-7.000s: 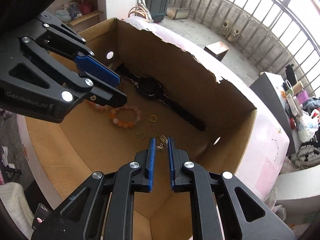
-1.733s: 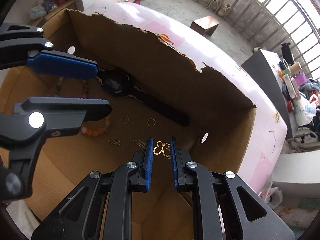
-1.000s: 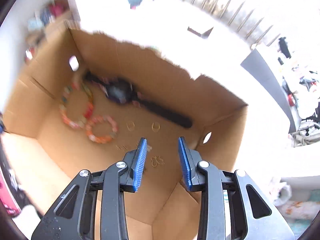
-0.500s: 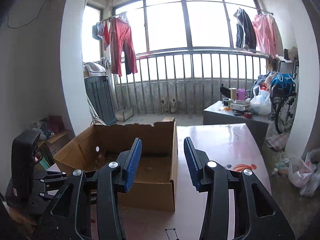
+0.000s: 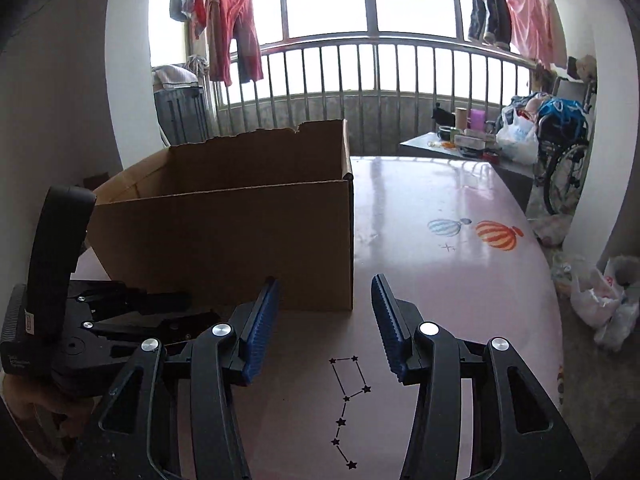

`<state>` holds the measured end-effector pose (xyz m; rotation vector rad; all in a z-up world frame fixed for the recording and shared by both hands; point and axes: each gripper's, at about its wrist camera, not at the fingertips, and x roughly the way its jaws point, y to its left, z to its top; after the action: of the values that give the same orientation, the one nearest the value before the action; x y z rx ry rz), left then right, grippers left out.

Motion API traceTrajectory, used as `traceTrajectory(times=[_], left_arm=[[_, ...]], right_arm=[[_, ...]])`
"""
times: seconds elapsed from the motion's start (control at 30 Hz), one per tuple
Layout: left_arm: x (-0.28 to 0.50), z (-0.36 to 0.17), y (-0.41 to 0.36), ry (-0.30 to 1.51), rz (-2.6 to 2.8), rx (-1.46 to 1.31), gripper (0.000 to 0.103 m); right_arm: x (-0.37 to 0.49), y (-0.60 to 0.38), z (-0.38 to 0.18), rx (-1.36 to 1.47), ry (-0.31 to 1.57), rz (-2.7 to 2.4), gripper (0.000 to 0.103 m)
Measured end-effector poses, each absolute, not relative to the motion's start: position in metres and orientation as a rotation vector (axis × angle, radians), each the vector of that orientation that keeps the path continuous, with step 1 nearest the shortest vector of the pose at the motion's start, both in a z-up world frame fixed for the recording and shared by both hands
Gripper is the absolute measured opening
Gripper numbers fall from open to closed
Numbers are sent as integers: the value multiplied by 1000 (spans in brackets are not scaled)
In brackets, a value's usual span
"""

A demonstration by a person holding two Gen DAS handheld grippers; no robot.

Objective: Organize jewelry
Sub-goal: 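Withdraw both tools from the box toward the last gold clasp, then grasp the small gold clasp on the table with the left tool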

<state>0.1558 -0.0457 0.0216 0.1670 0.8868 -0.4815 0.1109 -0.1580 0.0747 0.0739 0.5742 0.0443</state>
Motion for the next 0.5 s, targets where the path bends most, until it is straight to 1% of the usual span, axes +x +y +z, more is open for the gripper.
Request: traceTrajectory(times=[0.03, 0.17, 0.23, 0.3, 0.33, 0.37, 0.4, 0.47, 0.5], left_arm=[[156, 22, -47, 888, -489, 165, 45], [154, 21, -50, 875, -523, 159, 45], [156, 19, -51, 860, -515, 153, 41], [154, 17, -52, 845, -495, 149, 40], [152, 16, -54, 836, -499, 149, 32], [151, 14, -56, 827, -502, 172, 32], [149, 14, -60, 823, -498, 205, 25], [150, 15, -66, 809, -491, 253, 22], [151, 15, -67, 812, -504, 254, 19]], right_arm=[[112, -157, 71, 71, 587, 48, 49], [117, -158, 62, 82, 637, 35, 50], [117, -161, 59, 98, 644, 40, 50], [115, -161, 60, 87, 639, 38, 50], [114, -161, 60, 78, 638, 38, 50], [113, -160, 61, 71, 636, 38, 50], [112, -160, 61, 67, 637, 40, 50], [110, -160, 61, 69, 640, 51, 50], [109, -160, 61, 68, 638, 53, 50]])
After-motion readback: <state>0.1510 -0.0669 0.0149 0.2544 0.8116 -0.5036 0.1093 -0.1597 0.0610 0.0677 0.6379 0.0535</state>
